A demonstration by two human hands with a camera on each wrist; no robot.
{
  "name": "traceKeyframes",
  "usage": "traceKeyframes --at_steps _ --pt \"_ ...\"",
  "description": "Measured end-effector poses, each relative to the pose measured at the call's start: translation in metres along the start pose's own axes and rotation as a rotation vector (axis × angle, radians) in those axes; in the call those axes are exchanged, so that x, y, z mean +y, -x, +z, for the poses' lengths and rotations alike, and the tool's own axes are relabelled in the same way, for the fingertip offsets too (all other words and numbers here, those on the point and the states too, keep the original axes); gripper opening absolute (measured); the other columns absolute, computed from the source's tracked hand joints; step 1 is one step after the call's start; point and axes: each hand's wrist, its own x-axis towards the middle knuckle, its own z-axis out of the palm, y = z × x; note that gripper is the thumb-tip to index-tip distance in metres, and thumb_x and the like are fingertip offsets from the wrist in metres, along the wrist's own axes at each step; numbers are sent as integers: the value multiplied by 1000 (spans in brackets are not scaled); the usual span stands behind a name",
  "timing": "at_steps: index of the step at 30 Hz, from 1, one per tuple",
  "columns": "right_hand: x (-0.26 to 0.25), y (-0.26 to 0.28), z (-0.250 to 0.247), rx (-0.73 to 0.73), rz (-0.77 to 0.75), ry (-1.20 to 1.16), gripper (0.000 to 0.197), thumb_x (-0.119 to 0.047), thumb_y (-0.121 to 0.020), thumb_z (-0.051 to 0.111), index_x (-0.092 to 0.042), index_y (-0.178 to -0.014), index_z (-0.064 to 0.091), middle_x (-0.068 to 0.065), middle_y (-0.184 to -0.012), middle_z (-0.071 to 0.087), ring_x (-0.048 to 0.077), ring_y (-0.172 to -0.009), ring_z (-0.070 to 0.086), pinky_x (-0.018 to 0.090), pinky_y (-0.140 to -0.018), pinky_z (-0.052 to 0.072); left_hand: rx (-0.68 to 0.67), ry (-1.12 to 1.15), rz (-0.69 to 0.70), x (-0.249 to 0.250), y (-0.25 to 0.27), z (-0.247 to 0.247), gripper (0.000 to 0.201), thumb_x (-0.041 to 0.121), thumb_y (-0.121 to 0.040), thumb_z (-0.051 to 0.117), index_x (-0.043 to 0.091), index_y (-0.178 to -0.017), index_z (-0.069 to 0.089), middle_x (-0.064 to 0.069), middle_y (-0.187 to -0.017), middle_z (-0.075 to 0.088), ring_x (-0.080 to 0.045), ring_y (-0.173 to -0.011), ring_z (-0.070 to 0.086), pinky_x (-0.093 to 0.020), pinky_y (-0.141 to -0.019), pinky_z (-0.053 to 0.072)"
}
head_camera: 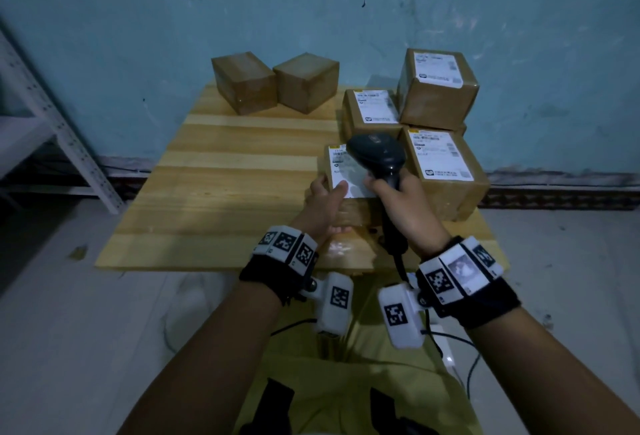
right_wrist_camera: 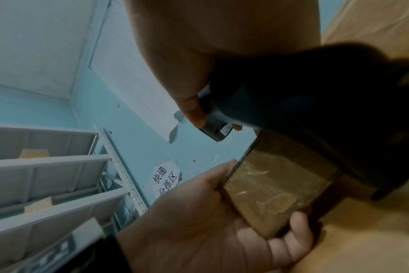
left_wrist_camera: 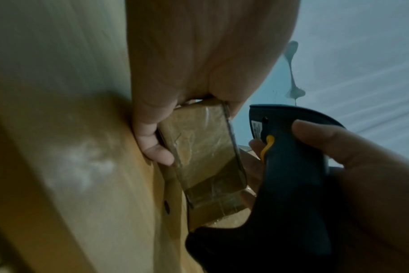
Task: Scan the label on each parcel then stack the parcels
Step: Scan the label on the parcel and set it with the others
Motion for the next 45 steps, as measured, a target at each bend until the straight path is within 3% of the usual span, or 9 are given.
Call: traceKeyframes --at_steps 4,14,18,21,24,32,37,41,45 --pt "7 10 0 -24 -45 21 16 -12 -89 57 -10 -105 53 -10 -79 54 -1 -73 50 3 -58 37 -42 -103 16 -1 0 3 66 41 -94 45 30 -148 8 -6 -154 19 -32 -129 41 -33 -60 53" --pt "13 15 3 -13 -72 -39 15 -5 -87 58 -16 -96 54 -12 -81 57 -10 -73 54 0 -64 38 48 -334 41 4 10 17 61 40 -97 40 28 -149 12 -12 -151 10 -35 -135 29 -31 -62 53" --pt "12 12 4 -33 -54 -5 17 -7 -87 58 -9 -104 57 2 -91 61 6 -82 55 10 -70 40 70 -478 70 8 15 22 56 34 -97 41 24 -146 15 -13 -143 16 -34 -127 37 -26 -54 52" --pt "10 10 3 -27 -24 14 12 -8 -87 58 -10 -99 54 4 -84 58 13 -82 53 24 -71 40 78 -614 211 2 17 24 58 20 -97 43 11 -146 13 -19 -141 18 -37 -129 28 -46 -93 47" --pt "9 10 2 -37 -9 24 9 -9 -87 57 -12 -94 52 -3 -76 55 10 -75 52 24 -68 40 108 -685 191 1 16 23 60 28 -97 41 14 -146 11 -20 -138 21 -35 -130 26 -47 -108 34" --pt "9 5 2 -61 7 93 9 -12 -88 57 -11 -96 52 -2 -77 53 16 -83 52 28 -73 39 -37 -715 128 7 23 13 63 35 -96 43 22 -147 10 -14 -141 22 -31 -135 20 -40 -108 23" --pt "13 2 8 -55 12 115 12 -17 -87 58 -12 -98 54 -4 -78 54 22 -92 54 41 -94 38 -28 -679 94 3 23 11 77 31 -92 50 23 -149 -2 -11 -150 11 -31 -140 12 -43 -113 17" --pt "9 0 9 -63 9 42 11 -11 -87 56 -11 -98 54 -2 -79 54 14 -82 52 23 -72 40 -17 -679 79 4 20 13 82 25 -90 52 27 -149 -4 -11 -150 15 -32 -139 17 -45 -114 21" --pt "4 -3 7 -66 2 -2 10 -10 -88 56 -10 -98 55 -2 -77 54 5 -70 49 7 -56 36 -12 -728 89 4 22 18 73 38 -93 47 33 -148 -1 -11 -148 20 -31 -138 22 -44 -110 20"
